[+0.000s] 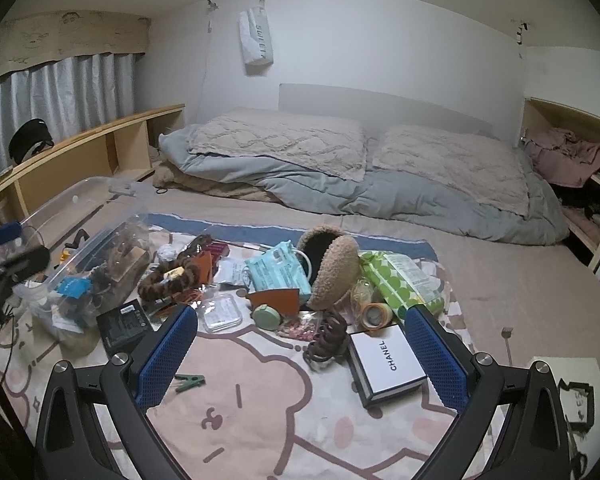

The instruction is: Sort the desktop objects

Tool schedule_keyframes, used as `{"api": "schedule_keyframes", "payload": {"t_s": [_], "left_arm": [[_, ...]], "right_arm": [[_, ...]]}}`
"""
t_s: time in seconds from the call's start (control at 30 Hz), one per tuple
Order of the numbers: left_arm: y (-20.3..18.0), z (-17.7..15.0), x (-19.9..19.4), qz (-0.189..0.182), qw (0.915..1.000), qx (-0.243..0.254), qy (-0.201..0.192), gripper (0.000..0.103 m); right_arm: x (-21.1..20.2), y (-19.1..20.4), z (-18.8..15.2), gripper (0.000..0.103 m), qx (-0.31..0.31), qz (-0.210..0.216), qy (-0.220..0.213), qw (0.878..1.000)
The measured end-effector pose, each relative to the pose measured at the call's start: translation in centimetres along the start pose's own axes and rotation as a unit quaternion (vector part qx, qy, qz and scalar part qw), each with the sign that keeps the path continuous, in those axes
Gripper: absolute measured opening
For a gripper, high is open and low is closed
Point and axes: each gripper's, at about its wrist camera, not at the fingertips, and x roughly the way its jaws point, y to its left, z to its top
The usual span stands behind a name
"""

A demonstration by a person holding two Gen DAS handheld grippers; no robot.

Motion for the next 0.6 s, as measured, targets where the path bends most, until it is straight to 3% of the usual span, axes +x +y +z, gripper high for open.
{"api": "schedule_keyframes", "payload": {"t_s": [0.2, 0.53, 0.6], "left_arm": [[1.4, 0.3, 0.3, -0.001, 0.9999, 0.005, -0.010, 0.103], [0.4, -1.1, 3.9, -0.015, 0.9989, 0.040, 0.019, 0.103], [0.0, -1.6, 4.7, -0.023, 0.9983, 0.044, 0.031, 0.103]], "right_arm": [[0.4, -1.4, 0.0, 0.103, 0.012, -0.007, 0.003, 1.000], [4.1, -2.9, 0.6, 0.103, 0.010, -0.003, 0.023, 1.000], [5.3, -3.1, 0.6, 0.103, 0.009, 0.013, 0.036, 0.999]]}}
